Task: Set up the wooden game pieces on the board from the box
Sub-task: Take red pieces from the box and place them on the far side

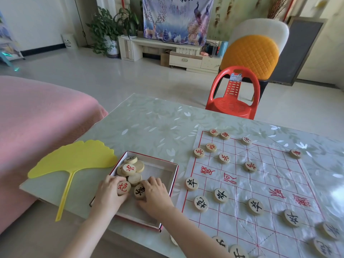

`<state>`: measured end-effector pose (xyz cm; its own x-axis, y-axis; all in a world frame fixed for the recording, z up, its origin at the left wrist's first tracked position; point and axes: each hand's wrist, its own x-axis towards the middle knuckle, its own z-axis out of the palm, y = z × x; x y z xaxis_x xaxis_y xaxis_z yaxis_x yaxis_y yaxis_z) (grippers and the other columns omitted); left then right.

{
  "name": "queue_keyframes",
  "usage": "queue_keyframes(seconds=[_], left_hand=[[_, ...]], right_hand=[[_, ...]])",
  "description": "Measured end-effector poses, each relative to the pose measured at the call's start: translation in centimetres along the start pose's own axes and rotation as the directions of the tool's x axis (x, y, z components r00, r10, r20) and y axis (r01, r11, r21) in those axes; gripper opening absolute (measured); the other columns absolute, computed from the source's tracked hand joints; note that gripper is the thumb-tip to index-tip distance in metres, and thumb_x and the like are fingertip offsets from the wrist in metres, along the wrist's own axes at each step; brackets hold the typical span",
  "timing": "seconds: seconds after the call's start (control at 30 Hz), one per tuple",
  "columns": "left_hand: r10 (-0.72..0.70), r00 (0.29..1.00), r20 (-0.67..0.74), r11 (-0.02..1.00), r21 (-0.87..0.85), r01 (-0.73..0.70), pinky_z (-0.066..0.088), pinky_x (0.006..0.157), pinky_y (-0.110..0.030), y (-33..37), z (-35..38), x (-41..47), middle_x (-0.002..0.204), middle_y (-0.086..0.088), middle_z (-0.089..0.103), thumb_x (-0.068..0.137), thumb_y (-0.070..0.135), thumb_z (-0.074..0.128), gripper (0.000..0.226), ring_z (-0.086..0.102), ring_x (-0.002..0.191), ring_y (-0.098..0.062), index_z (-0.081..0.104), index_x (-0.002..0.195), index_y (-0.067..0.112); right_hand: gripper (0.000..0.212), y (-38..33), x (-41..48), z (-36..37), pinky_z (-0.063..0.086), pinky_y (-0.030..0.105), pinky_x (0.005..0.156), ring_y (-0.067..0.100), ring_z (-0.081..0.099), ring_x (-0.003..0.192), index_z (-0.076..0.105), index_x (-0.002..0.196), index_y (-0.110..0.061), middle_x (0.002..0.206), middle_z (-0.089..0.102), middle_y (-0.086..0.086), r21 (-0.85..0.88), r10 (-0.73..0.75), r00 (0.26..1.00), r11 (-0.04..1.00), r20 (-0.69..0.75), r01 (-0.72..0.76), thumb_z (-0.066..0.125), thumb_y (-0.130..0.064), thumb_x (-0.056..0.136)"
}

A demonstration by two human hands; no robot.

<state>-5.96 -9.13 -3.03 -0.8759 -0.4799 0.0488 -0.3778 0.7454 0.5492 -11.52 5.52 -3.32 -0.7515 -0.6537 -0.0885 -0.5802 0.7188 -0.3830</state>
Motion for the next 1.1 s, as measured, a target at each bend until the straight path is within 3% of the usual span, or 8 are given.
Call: queue_keyframes(seconds=[0.1,0.3,0.47,0.57,0.67,0.83,1.1], left_hand=[[0.022,1.000,0.006,0.999,-0.043,-0.022,0.043,0.083,-0.033,0.4,-0.1,-0.3,0.104,-0.010,0.055,0.062,0.005,0.079,0.044,0.058,0.097,-0.031,0.067,0.103,0.010],[0.056,0.996,-0.066,0.985,-0.159,-0.066,0.049,0.081,-0.038,2.4,-0.9,-0.7,0.095,-0.010,0.063,0.055,0.010,0.085,0.046,0.061,0.091,-0.031,0.069,0.097,0.011],[0.136,0.984,-0.111,0.963,-0.217,-0.157,0.049,0.080,-0.036,5.7,-1.0,-1.3,0.099,-0.001,0.061,0.049,0.015,0.089,0.051,0.060,0.094,-0.027,0.065,0.094,0.014],[0.169,0.977,-0.132,0.956,-0.221,-0.195,0.041,0.075,-0.028,8.1,-1.2,-2.7,0.097,0.009,0.054,0.056,0.018,0.086,0.046,0.053,0.090,-0.014,0.064,0.096,0.019],[0.253,0.964,-0.081,0.930,-0.254,-0.266,0.042,0.075,-0.025,9.7,-0.9,-4.2,0.099,0.004,0.061,0.061,0.021,0.083,0.043,0.056,0.092,-0.014,0.063,0.099,0.018],[0.307,0.951,0.036,0.925,-0.247,-0.289,0.042,0.080,-0.024,11.7,-0.5,-7.5,0.104,0.005,0.057,0.066,0.023,0.079,0.043,0.055,0.097,-0.013,0.060,0.105,0.020],[0.353,0.927,0.123,0.909,-0.278,-0.309,0.048,0.083,-0.027,14.9,0.5,-11.7,0.105,0.006,0.053,0.067,0.023,0.079,0.045,0.056,0.095,-0.013,0.059,0.107,0.019]], right_hand=[[0.041,0.1,-0.1,0.0,0.034,0.036,0.099,0.029,0.039,0.115,0.046,0.120,-0.007,0.121,0.046,0.012,0.045,0.025,0.999,0.999,-0.033,-0.024,0.052,-0.030,0.087],[0.049,1.2,-1.1,-2.1,0.035,0.024,0.096,0.020,0.042,0.113,0.048,0.123,-0.012,0.121,0.051,0.004,0.348,0.144,0.974,0.934,-0.177,-0.075,0.063,-0.029,0.080],[0.049,2.5,-3.4,-4.9,0.035,0.018,0.092,0.017,0.047,0.112,0.050,0.123,-0.012,0.119,0.052,0.004,0.481,0.186,0.945,0.876,-0.268,-0.036,0.067,-0.023,0.078],[0.046,3.4,-5.7,-5.9,0.035,0.009,0.083,0.012,0.050,0.102,0.052,0.120,-0.015,0.115,0.054,0.001,0.498,0.181,0.935,0.867,-0.306,-0.005,0.068,-0.028,0.079],[0.044,4.4,-8.6,-7.0,0.033,0.004,0.076,0.012,0.049,0.100,0.052,0.118,-0.017,0.110,0.054,-0.003,0.495,0.176,0.940,0.869,-0.292,-0.009,0.069,-0.028,0.080],[0.047,6.3,-13.9,-8.3,0.035,0.010,0.084,0.010,0.048,0.103,0.052,0.123,-0.017,0.114,0.055,-0.003,0.474,0.218,0.939,0.878,-0.267,-0.069,0.069,-0.024,0.080],[0.046,10.1,-21.4,-9.1,0.034,0.003,0.078,0.011,0.046,0.102,0.052,0.121,-0.019,0.109,0.051,-0.009,0.444,0.291,0.921,0.883,-0.258,-0.154,0.070,-0.021,0.079]])
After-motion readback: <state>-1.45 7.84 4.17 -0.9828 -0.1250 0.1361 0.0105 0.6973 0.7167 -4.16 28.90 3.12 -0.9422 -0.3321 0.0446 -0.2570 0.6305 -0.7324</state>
